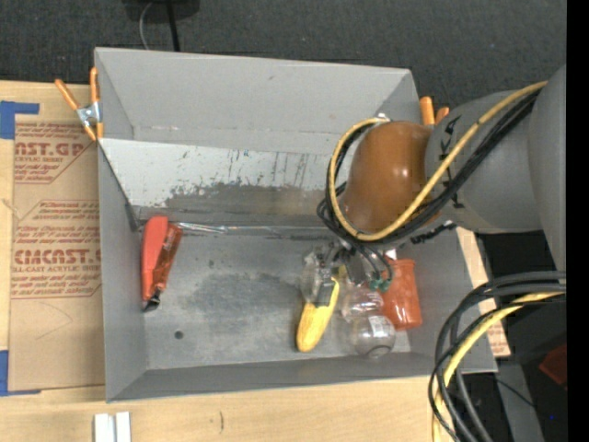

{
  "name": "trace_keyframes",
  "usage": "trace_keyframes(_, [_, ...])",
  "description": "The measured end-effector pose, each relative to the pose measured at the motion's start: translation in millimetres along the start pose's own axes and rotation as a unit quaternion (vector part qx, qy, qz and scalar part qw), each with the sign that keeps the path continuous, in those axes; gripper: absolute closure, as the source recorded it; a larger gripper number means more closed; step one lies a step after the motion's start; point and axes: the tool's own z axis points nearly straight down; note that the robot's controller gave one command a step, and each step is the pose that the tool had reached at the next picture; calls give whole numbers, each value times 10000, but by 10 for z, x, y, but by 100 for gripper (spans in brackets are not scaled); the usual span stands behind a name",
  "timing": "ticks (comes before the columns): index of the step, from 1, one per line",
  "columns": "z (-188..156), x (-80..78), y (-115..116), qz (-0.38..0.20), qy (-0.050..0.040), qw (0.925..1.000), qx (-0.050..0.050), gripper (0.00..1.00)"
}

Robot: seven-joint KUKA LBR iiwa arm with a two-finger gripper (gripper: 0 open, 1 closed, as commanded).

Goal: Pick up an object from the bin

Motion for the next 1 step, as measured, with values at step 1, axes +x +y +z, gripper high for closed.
trace_keyframes(1, [0, 0, 0, -1, 0, 10000, -1, 100])
